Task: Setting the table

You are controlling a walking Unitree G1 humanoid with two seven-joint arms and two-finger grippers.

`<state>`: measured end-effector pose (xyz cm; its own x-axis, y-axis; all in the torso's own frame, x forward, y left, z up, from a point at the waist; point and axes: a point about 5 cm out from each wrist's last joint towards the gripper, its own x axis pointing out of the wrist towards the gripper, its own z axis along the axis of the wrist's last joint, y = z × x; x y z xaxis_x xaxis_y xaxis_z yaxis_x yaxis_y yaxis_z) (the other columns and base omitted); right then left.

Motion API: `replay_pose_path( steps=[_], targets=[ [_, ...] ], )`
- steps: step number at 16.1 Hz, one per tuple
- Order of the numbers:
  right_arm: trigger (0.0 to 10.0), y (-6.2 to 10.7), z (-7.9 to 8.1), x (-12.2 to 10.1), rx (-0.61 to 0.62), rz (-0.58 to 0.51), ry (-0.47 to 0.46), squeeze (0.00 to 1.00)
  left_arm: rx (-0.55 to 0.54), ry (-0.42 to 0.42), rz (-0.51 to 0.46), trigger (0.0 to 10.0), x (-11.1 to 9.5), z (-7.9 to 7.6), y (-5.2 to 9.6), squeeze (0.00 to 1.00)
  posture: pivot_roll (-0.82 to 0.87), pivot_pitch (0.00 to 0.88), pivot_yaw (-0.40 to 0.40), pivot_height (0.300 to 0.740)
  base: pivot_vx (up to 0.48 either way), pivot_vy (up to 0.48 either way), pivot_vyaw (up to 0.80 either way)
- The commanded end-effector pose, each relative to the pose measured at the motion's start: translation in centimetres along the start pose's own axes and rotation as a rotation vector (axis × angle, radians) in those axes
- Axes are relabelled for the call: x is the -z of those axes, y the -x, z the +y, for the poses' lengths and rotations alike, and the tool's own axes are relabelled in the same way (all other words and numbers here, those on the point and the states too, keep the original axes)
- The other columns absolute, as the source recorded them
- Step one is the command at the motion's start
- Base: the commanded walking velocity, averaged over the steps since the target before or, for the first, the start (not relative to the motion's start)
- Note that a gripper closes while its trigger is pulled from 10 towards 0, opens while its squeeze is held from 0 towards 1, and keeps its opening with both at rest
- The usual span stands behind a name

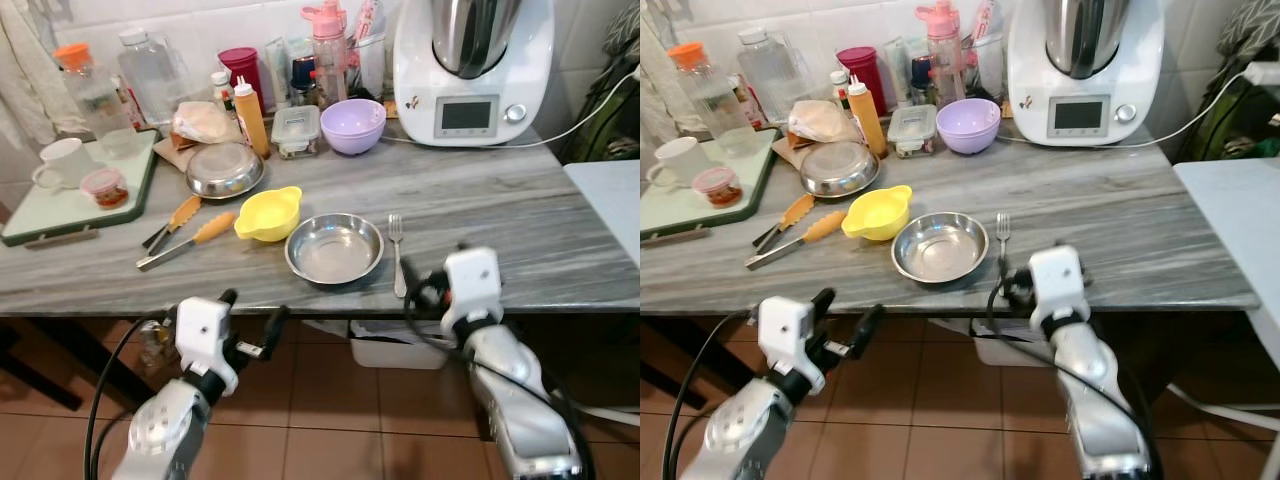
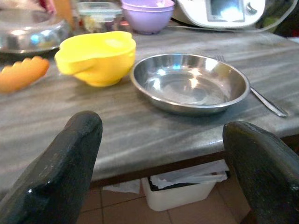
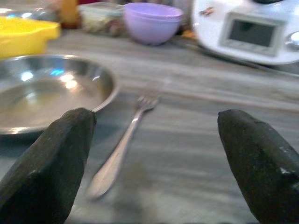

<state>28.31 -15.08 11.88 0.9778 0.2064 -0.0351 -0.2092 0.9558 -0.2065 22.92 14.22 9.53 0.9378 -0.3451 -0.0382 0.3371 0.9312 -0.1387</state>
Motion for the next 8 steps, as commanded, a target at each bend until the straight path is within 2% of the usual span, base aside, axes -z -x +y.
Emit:
replay_pose_path(
  steps=[1,3,4,5,6,7,8],
  targets=[
    [10.0,0.0,0.8,-1.2,-0.051,-0.043,-0.013,0.00,-0.039,-0.024,-0.026,10.0,-0.6,0.6,0.3,0.00,-0.11,0.004,0.092,0.740,0.000,0.000,0.00],
    [10.0,0.2,1.0,-0.9,-0.062,-0.016,-0.007,0.00,-0.172,-0.086,0.010,10.0,-0.2,2.2,1.4,0.00,-0.10,0.005,0.078,0.740,0.000,0.000,0.00],
    [10.0,0.0,1.0,-0.8,-0.046,-0.013,0.050,0.00,-0.236,-0.095,0.027,10.0,0.3,2.9,2.1,0.00,-0.10,0.004,0.077,0.740,0.000,0.000,0.00],
    [10.0,-0.4,0.9,-0.6,-0.033,-0.001,0.035,0.00,-0.313,-0.112,0.036,10.0,0.6,3.4,2.4,0.00,-0.09,0.000,0.076,0.740,0.000,0.000,0.00],
    [10.0,-0.6,1.1,-0.6,-0.059,0.008,-0.090,0.00,-0.343,-0.110,0.028,10.0,0.6,3.6,2.4,0.00,-0.09,0.000,0.076,0.740,0.000,0.000,0.00],
    [10.0,-0.7,1.0,-0.6,-0.044,0.008,-0.100,0.00,-0.353,-0.118,0.021,10.0,0.5,3.7,2.2,0.00,-0.09,0.000,0.074,0.740,0.000,0.000,0.00],
    [10.0,-0.8,0.8,-0.8,0.005,-0.034,-0.014,0.00,-0.370,-0.126,0.011,10.0,0.3,3.8,2.0,0.00,-0.09,0.000,0.074,0.740,0.000,0.000,0.00]
  ],
)
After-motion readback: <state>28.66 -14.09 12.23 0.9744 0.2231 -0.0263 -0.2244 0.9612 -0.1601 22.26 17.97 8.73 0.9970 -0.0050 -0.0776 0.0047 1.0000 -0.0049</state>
